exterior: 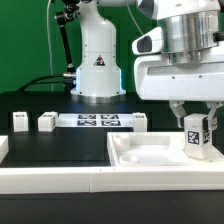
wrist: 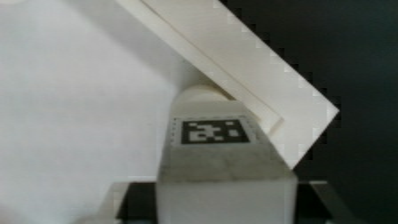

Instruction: Assemble square table

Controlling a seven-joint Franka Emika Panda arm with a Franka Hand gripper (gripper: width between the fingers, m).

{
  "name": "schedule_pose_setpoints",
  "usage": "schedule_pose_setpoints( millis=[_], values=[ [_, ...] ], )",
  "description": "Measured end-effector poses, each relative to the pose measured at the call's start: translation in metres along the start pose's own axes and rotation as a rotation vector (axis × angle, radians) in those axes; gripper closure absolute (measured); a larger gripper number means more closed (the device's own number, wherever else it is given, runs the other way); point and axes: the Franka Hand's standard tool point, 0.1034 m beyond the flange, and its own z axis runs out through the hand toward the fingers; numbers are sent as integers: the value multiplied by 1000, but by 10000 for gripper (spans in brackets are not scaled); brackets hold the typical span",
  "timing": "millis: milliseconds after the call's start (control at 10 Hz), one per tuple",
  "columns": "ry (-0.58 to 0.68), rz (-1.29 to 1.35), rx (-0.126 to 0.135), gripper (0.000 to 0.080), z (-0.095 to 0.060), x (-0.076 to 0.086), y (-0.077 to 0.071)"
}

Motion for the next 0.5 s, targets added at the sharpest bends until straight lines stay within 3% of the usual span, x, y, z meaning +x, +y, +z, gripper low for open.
schedule_pose_setpoints(
  millis=[500],
  values=[
    [-9, 216, 5, 509, 1, -3, -2]
  ],
)
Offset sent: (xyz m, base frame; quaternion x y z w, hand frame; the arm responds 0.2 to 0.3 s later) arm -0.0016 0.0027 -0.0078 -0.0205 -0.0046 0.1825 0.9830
